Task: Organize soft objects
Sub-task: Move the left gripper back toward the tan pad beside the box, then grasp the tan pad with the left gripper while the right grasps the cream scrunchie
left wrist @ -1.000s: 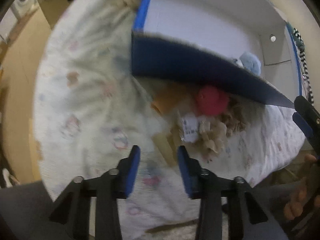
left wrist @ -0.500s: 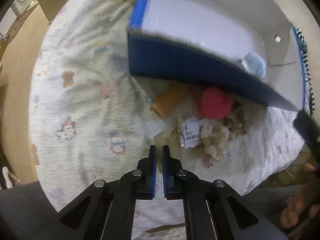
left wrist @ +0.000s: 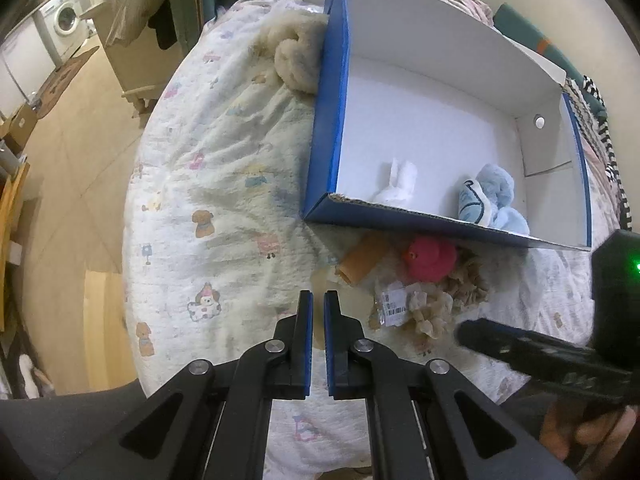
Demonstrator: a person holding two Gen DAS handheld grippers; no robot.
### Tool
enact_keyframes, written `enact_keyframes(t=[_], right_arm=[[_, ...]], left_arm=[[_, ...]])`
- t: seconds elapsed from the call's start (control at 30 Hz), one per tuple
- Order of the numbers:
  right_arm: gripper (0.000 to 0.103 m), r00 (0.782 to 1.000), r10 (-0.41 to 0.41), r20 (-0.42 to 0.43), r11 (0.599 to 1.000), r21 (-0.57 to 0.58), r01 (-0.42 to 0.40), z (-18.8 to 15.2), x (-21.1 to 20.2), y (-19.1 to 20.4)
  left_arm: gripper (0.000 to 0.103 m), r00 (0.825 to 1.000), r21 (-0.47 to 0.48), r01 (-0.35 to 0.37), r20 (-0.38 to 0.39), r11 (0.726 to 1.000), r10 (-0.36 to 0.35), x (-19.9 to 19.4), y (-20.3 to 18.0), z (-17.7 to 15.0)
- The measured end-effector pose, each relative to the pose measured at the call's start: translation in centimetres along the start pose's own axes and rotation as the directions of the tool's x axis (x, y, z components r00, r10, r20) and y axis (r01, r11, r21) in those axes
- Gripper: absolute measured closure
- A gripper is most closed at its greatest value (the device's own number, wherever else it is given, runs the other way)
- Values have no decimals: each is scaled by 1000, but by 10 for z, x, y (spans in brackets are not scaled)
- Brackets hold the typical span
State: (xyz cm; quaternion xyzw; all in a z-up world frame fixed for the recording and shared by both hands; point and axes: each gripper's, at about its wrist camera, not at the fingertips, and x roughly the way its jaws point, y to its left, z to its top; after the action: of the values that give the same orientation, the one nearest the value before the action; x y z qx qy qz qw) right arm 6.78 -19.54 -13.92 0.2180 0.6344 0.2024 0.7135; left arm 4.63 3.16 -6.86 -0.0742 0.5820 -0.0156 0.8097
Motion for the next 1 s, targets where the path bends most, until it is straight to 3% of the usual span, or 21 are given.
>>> enact_keyframes(t=[0.13,0.23,0.3,0.4,0.57,1.0], right_arm=[[40,998,-60,-28,998,-23,59,4,22,13],[52,993,-113,-31,993,-27,112,7,35,16],[71,988,-149,-38,988,-41,147,10,42,17],[87,988,-150,-32,987,-59,148,10,40,18],[88,992,-123,0,988,-98,122,0,21,23],[88,996,7,87,998,-70,-1,-29,-38,16]], left_arm=[[98,1000,17,-16,20,1000,15,-1,-3,0],[98,999,24,-25,22,999,24,1,-4,-1],[98,999,20,-28,16,999,28,3,-2,-1],[98,999,12,-31,16,999,30,3,1,-1],[98,999,22,-46,29,999,46,2,-1,-3],[98,991,33,-69,119,997,64,-31,-7,-22]])
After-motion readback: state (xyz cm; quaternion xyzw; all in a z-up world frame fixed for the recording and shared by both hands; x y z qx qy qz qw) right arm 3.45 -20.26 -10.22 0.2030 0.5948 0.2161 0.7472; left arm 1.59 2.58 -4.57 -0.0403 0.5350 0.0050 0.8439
